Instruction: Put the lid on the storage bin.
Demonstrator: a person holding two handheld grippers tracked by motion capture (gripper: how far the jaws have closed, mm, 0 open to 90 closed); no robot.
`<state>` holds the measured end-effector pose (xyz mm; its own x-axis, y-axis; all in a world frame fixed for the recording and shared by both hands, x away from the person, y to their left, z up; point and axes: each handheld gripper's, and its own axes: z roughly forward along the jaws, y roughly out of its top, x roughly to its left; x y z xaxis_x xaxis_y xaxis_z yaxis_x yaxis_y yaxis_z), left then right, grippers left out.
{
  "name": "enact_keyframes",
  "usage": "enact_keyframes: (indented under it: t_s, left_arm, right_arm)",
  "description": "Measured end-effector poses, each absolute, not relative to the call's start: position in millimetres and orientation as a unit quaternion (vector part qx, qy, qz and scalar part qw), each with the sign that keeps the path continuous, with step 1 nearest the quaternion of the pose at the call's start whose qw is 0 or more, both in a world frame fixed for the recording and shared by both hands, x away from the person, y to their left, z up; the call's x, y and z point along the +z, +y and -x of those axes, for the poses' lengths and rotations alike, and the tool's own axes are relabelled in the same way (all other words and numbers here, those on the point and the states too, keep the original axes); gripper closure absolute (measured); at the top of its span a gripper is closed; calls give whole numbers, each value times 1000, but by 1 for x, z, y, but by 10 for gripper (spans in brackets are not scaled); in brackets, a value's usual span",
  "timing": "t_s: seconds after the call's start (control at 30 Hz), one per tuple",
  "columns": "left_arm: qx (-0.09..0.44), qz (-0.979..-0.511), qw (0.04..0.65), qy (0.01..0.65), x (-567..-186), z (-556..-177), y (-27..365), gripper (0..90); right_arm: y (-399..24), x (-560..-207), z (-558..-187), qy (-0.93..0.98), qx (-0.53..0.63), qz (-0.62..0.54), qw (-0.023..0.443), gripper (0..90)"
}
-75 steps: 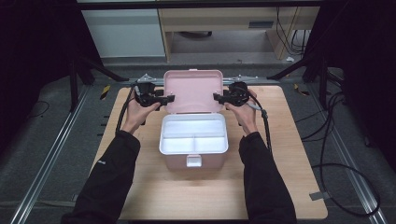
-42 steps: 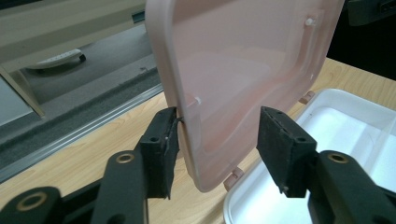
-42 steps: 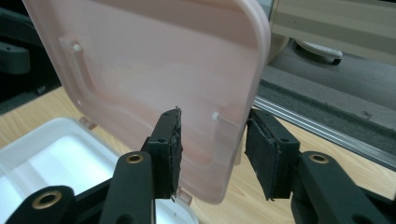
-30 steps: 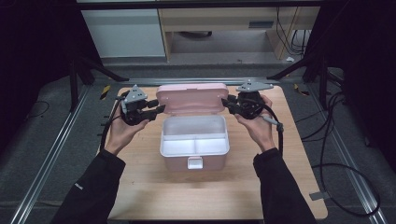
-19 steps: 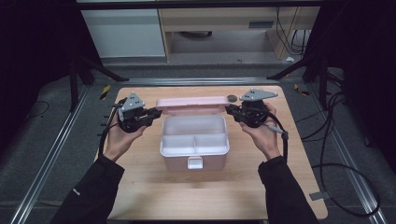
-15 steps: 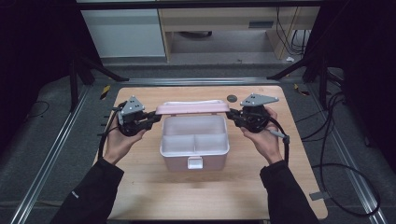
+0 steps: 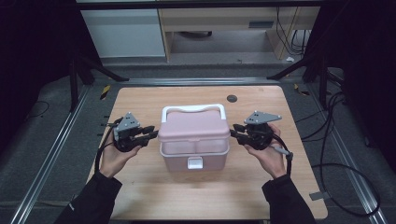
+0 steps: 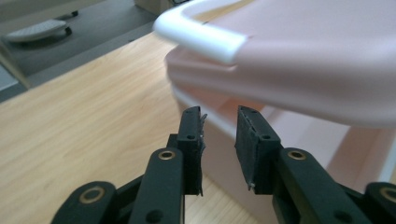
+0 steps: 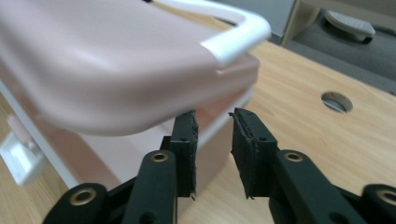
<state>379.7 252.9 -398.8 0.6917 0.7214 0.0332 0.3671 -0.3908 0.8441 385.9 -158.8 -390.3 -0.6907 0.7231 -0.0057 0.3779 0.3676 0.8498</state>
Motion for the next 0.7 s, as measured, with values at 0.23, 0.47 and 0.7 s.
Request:
enact_keyframes:
  t_s: [0.23, 0.47, 0.7]
  left_arm:
    - [190, -807, 406, 385, -429, -375, 278, 621]
    - [175, -806, 388, 411, -448, -374, 288, 569]
    - [173, -812, 361, 425, -464, -379, 294, 501]
  right_arm:
    - [-184, -402, -380, 788, 441, -375, 209, 588]
    - [-202, -419, -375, 785, 419, -404, 213, 426]
    - [-222, -440, -372, 785, 383, -436, 218, 359]
